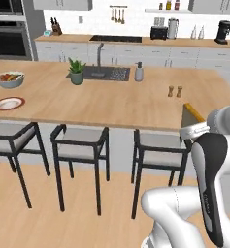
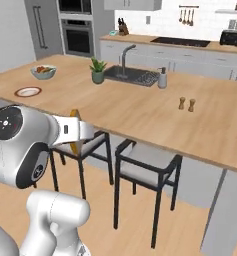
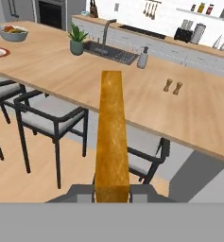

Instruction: Start the toaster. Once the lever pops up, take the bread to the plate on the dining counter.

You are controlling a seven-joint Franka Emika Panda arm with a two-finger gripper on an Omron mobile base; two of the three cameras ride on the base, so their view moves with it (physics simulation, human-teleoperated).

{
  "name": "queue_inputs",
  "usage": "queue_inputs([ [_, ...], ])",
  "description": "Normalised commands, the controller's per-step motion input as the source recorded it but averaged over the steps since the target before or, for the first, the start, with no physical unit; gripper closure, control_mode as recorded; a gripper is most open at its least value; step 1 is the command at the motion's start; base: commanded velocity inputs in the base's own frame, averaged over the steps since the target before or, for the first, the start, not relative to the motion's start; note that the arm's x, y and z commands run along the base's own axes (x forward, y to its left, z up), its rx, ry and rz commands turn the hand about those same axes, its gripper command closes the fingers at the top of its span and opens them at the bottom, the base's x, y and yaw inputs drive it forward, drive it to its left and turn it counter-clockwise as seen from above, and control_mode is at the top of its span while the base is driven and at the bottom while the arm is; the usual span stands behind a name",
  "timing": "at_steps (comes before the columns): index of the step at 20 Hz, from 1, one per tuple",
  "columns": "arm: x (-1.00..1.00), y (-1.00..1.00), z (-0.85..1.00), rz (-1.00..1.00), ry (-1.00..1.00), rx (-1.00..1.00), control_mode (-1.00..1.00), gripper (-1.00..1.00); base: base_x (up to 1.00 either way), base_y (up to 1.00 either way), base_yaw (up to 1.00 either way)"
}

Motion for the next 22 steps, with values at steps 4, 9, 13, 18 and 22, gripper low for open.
queue_inputs([
  [4, 0.00, 0.00, 0.00, 0.00, 0.00, 0.00, 1.00, 1.00, 0.00, 1.00, -0.39],
  [9, 0.00, 0.00, 0.00, 0.00, 0.00, 0.00, 1.00, 1.00, 0.00, 1.00, -0.19],
  [13, 0.00, 0.00, 0.00, 0.00, 0.00, 0.00, 1.00, 1.00, 0.07, 1.00, -0.07],
  [18, 0.00, 0.00, 0.00, 0.00, 0.00, 0.00, 1.00, 1.00, 0.25, 1.00, -0.04],
  [22, 0.00, 0.00, 0.00, 0.00, 0.00, 0.00, 1.00, 1.00, 0.30, 1.00, -0.06],
])
